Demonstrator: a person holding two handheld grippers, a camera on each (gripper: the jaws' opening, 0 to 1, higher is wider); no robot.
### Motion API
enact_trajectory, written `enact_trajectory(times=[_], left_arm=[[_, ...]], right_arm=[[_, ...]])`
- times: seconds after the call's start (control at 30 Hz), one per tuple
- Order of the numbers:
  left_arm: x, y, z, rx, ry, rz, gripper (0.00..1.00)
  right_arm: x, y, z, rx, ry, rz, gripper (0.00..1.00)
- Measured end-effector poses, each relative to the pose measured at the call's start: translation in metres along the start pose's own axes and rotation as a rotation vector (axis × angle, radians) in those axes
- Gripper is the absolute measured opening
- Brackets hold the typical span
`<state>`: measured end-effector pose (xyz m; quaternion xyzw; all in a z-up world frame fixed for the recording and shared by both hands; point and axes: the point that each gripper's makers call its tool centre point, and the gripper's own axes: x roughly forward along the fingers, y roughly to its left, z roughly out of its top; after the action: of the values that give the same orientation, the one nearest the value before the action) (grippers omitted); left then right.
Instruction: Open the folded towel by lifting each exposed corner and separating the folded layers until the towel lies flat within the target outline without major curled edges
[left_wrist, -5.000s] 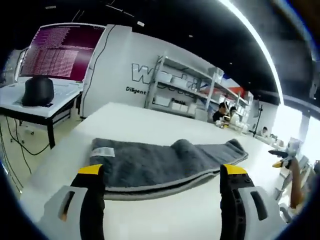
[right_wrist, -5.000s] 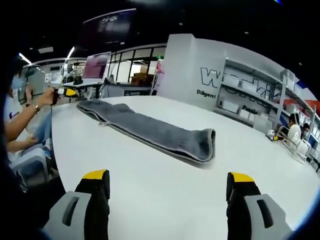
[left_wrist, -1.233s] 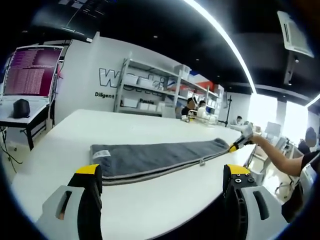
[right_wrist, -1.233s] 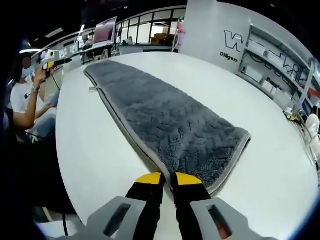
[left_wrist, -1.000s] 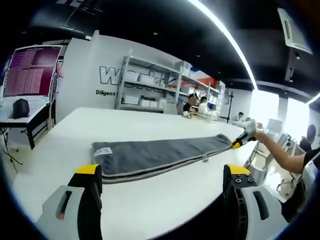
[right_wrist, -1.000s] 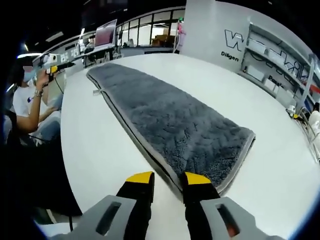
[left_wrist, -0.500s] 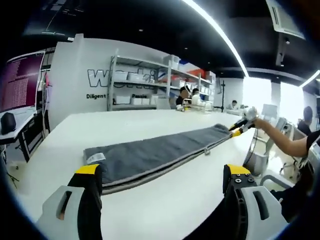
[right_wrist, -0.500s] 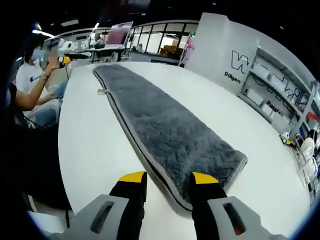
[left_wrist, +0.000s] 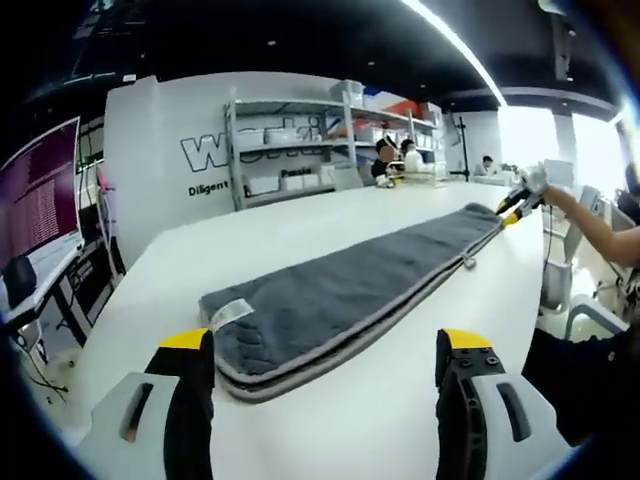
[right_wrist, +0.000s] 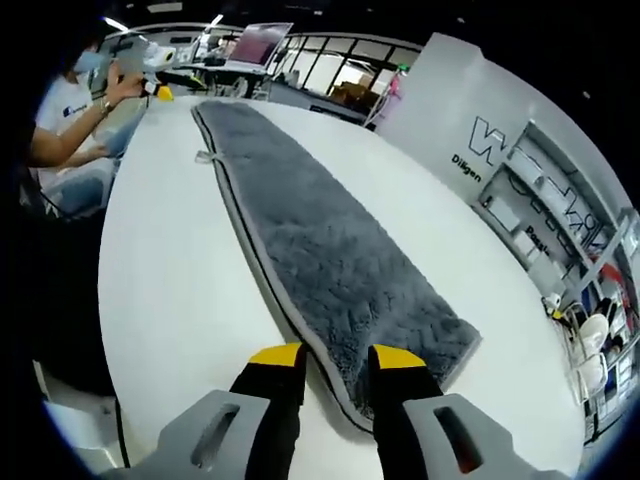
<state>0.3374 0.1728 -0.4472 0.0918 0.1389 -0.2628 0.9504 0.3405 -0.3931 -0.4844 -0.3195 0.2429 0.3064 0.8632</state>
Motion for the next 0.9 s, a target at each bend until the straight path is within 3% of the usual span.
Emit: enact_trajectory(times=[0.17, 0.37, 0.63, 0.9], left_arm=[[0.006, 0.017, -0.005, 0.032, 0.021, 0.072, 0.82], [0.018, 0.036, -0.021, 0.141, 0.123, 0.184, 0.78], [0.026, 0.038, -0.014, 0.165, 0.084, 0.236, 0.66], [0.032, 0.039, -0.016, 0.266, 0.128, 0.271, 0.66]], right_arm=[[0.0, -0.002, 0.002, 0.036, -0.022, 0.0, 0.19], [0.0, 0.003, 0.003, 0.032, -0.027, -0.001, 0.18], [0.0, 0.005, 0.002, 0.04, -0.028, 0.005, 0.18], [-0.001, 0.005, -0.001, 0.056, -0.033, 0.012, 0.18]])
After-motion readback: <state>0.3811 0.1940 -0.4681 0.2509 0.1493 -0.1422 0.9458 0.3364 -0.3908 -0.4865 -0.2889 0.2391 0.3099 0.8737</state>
